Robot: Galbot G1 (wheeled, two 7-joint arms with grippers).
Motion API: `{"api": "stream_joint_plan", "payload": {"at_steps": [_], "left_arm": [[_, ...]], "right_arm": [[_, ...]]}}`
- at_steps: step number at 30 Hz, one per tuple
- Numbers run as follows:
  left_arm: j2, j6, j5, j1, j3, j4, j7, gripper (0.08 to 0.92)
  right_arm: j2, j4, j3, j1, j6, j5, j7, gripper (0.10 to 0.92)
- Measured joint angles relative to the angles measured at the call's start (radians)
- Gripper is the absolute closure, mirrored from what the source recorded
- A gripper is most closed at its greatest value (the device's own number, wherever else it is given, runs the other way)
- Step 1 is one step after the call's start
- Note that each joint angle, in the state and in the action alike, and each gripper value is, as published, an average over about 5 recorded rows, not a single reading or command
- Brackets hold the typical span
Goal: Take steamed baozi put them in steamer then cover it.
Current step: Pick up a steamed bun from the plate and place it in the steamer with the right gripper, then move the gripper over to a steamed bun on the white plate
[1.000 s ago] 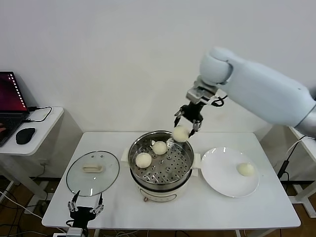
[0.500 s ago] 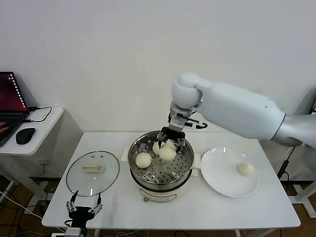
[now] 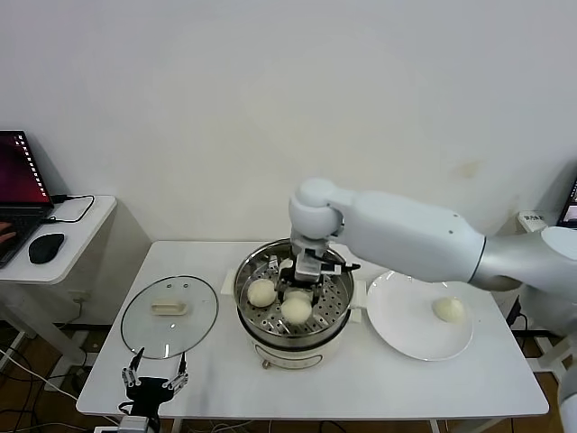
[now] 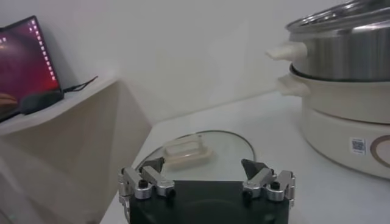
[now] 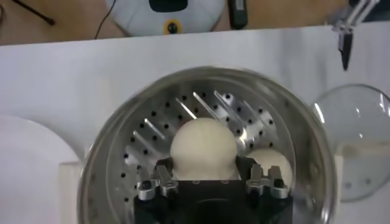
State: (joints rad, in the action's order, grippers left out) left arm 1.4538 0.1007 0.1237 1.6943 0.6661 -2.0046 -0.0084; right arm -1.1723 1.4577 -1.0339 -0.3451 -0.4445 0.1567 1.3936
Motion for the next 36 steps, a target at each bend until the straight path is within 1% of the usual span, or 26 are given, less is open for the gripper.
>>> {"api": "stream_joint_plan", "payload": {"at_steps": [13, 16, 18, 21, 29, 36], "left_arm": [[-0.006, 0.001, 0.001, 0.000, 0.002, 0.004, 0.002, 0.177], [-0.005, 0.001, 0.001, 0.001, 0.000, 0.005, 0.002, 0.177], [-0.004, 0.001, 0.001, 0.001, 0.000, 0.006, 0.002, 0.177], [-0.004, 0.001, 0.001, 0.002, -0.002, 0.005, 0.002, 0.177], [-0.011, 0.001, 0.001, 0.011, 0.000, -0.002, 0.003, 0.177], [-0.014, 0.002, 0.006, 0.008, -0.013, -0.003, 0.007, 0.177]], "right_arm": [[-0.026, -0.009, -0.001, 0.034, 0.004, 0.029, -0.013, 0.373], [-0.025, -0.005, -0.003, 0.035, 0.011, 0.024, -0.014, 0.324], [-0.020, 0.000, -0.006, 0.035, 0.018, 0.017, -0.014, 0.269], [-0.010, 0.010, -0.004, 0.034, 0.032, 0.002, -0.015, 0.213], [0.050, 0.013, 0.061, 0.005, 0.090, -0.046, -0.033, 0.202], [0.156, -0.011, 0.117, -0.066, 0.198, -0.121, -0.055, 0.203]]}}
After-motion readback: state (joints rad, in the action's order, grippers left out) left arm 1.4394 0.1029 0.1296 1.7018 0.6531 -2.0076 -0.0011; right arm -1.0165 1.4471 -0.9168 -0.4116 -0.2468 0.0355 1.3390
